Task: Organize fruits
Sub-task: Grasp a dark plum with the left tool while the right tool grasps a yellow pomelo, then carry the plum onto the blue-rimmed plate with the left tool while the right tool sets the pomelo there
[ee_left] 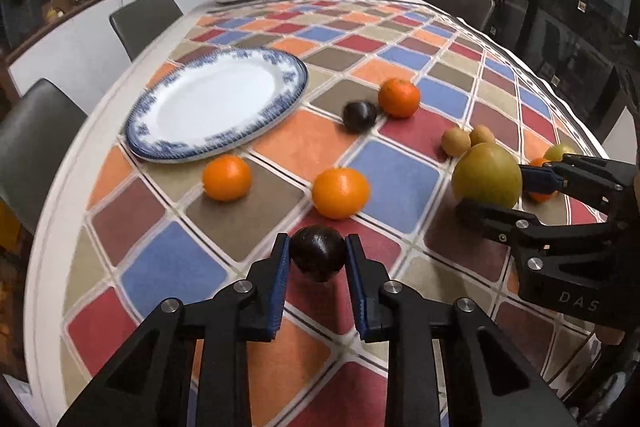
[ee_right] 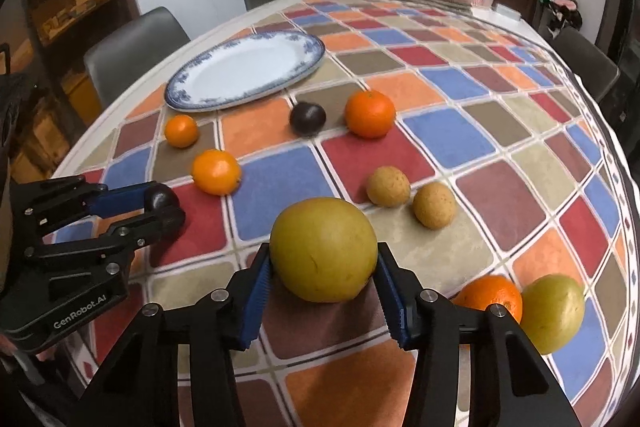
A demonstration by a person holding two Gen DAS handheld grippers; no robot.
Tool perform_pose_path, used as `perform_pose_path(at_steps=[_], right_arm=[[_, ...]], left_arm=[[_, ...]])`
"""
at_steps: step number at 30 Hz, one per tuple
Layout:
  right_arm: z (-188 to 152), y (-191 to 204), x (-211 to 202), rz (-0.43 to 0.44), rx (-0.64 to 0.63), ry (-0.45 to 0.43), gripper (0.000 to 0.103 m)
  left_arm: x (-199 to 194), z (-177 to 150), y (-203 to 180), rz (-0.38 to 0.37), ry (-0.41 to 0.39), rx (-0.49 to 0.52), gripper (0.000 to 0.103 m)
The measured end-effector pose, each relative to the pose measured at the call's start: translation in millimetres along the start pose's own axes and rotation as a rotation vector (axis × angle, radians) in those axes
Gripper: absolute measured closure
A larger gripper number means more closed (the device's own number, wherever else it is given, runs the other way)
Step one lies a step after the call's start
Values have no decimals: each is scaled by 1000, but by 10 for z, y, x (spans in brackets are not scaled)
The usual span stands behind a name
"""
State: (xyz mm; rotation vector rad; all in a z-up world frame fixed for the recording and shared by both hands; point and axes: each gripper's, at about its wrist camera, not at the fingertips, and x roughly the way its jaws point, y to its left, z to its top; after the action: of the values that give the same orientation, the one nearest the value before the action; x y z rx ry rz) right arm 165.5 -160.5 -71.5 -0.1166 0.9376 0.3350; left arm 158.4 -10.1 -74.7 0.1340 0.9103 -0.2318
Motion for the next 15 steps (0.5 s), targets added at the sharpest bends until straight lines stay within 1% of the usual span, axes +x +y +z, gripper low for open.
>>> perform_pose_path(at_steps=[5, 11, 15], right_arm=[[190, 111, -119, 19, -24, -42, 53], [603, 241, -127, 76, -38, -67, 53], [881, 391, -62, 76, -97, -83, 53]], left_arm=[[-163, 129, 140, 18, -49, -1, 75], [-253, 360, 418, 60, -98, 7, 75], [-233, 515, 630, 80, -111, 1, 75]])
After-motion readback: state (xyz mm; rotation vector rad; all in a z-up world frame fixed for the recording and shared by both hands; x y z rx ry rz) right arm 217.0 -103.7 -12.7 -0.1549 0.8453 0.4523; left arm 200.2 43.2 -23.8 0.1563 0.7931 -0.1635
